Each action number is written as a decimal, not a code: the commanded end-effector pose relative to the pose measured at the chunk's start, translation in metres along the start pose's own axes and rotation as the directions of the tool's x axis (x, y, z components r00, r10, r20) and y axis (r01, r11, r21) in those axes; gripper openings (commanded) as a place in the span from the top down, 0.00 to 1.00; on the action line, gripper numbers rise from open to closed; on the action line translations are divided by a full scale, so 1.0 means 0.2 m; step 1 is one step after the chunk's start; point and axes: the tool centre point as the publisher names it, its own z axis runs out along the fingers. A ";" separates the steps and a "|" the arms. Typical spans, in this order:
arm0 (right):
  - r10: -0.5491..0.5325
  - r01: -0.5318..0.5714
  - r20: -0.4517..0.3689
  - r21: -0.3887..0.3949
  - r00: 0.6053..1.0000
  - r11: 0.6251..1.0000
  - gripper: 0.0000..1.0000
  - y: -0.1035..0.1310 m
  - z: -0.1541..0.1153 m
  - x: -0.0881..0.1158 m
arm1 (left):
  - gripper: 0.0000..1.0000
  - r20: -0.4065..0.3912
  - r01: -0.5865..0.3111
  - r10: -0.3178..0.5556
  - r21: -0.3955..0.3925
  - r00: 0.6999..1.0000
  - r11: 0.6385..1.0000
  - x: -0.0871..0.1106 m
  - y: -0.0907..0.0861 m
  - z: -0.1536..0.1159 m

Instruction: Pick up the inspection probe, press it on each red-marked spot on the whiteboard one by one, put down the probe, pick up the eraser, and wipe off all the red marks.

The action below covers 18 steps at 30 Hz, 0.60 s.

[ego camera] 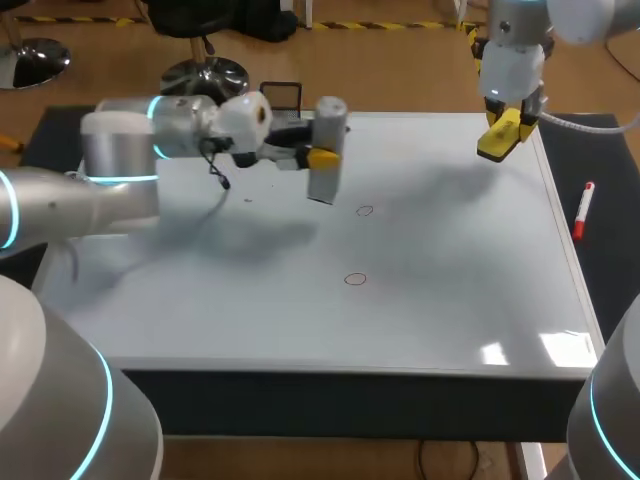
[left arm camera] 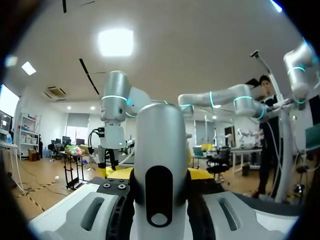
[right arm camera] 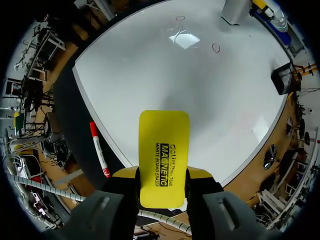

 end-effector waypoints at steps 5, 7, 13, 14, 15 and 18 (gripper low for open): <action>-0.001 0.001 -0.002 0.003 1.000 1.000 1.00 0.00 -0.01 0.00 | 1.00 -0.024 0.007 -0.006 0.037 1.000 0.999 -0.08 0.12 0.13; -0.001 0.001 -0.002 0.003 1.000 1.000 1.00 0.00 -0.01 0.00 | 1.00 -0.018 0.008 -0.008 0.033 1.000 0.999 -0.09 0.14 0.14; -0.001 0.001 -0.002 0.003 1.000 1.000 1.00 0.00 -0.01 0.00 | 1.00 -0.002 0.009 -0.009 0.007 1.000 1.000 -0.11 0.20 0.18; -0.001 0.001 -0.002 0.003 1.000 1.000 1.00 0.00 -0.01 0.00 | 1.00 -0.002 0.008 -0.008 0.008 1.000 1.000 -0.12 0.20 0.19; -0.001 0.001 -0.002 0.003 1.000 1.000 1.00 0.00 -0.01 0.00 | 1.00 0.002 0.003 -0.003 0.003 1.000 1.000 -0.12 0.21 0.20; -0.001 0.001 -0.002 0.003 1.000 1.000 1.00 0.00 -0.01 0.00 | 1.00 0.012 0.005 -0.006 0.008 1.000 1.000 -0.14 0.24 0.21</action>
